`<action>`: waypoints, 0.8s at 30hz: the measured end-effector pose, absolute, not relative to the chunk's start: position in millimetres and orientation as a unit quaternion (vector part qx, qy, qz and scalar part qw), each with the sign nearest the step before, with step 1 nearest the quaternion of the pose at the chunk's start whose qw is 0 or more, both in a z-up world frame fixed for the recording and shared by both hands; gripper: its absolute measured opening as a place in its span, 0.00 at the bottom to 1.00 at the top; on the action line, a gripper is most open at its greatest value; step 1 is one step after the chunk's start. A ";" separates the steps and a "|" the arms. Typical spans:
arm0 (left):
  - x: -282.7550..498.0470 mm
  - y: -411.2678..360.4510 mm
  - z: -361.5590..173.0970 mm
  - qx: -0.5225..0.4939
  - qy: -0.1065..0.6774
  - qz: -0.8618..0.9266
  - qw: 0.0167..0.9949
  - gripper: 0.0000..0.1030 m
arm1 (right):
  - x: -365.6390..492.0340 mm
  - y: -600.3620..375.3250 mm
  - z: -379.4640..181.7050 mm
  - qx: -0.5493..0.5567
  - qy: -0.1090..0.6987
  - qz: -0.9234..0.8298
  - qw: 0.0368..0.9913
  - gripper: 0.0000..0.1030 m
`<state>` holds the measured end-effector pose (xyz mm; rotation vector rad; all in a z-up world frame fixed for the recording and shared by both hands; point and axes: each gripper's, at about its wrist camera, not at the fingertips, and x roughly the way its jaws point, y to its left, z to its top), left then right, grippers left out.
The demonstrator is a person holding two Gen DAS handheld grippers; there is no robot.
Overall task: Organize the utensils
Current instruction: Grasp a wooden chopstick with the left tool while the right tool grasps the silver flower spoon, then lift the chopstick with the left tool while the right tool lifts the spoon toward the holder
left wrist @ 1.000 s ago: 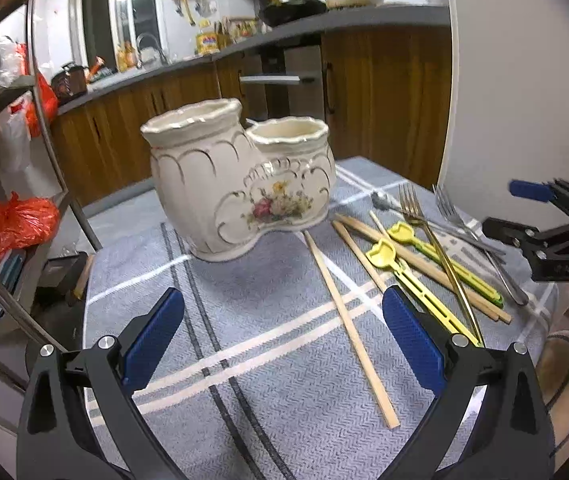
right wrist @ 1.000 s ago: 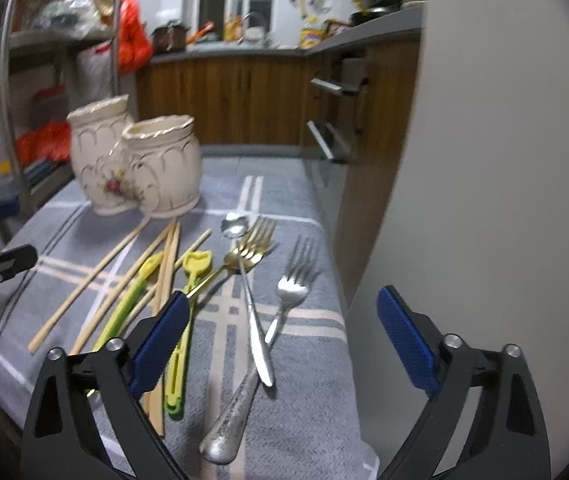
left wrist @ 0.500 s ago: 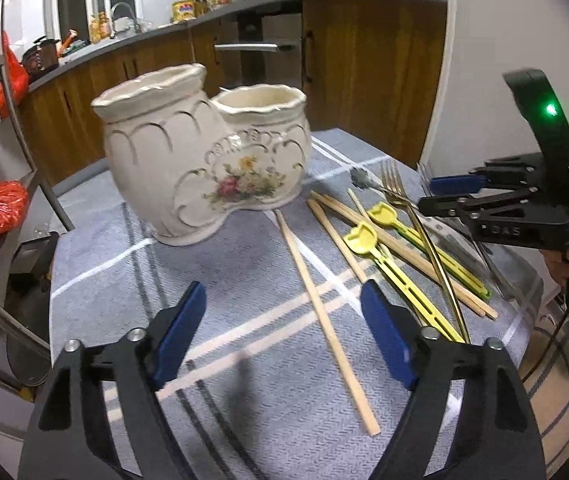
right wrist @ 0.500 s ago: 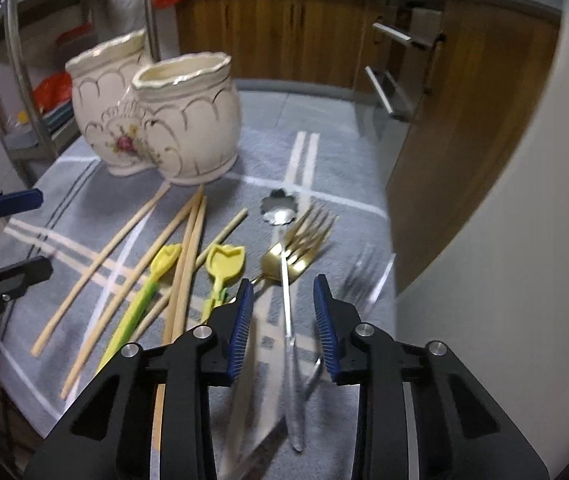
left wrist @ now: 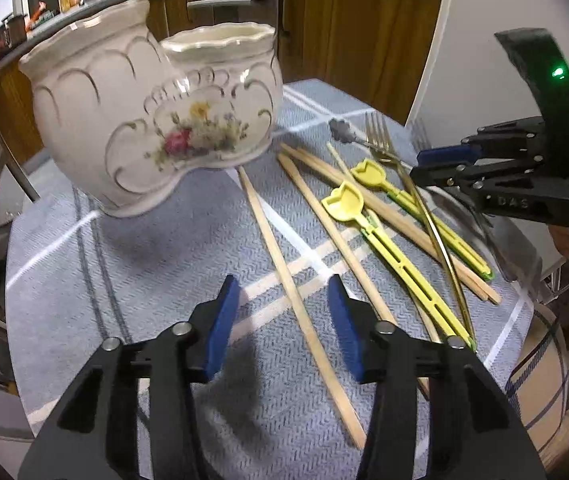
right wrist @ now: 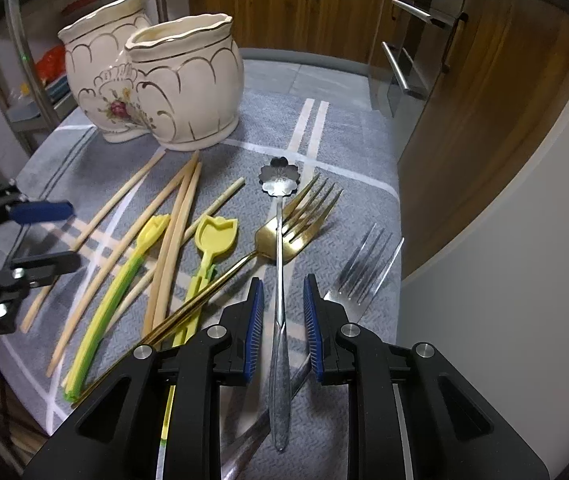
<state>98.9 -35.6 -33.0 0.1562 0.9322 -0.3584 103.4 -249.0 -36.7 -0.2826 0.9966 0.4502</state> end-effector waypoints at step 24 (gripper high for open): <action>69.3 -2.6 -4.8 0.069 0.411 -0.185 0.890 0.06 | 81.0 -257.5 -18.1 -0.097 0.424 0.235 0.869 0.04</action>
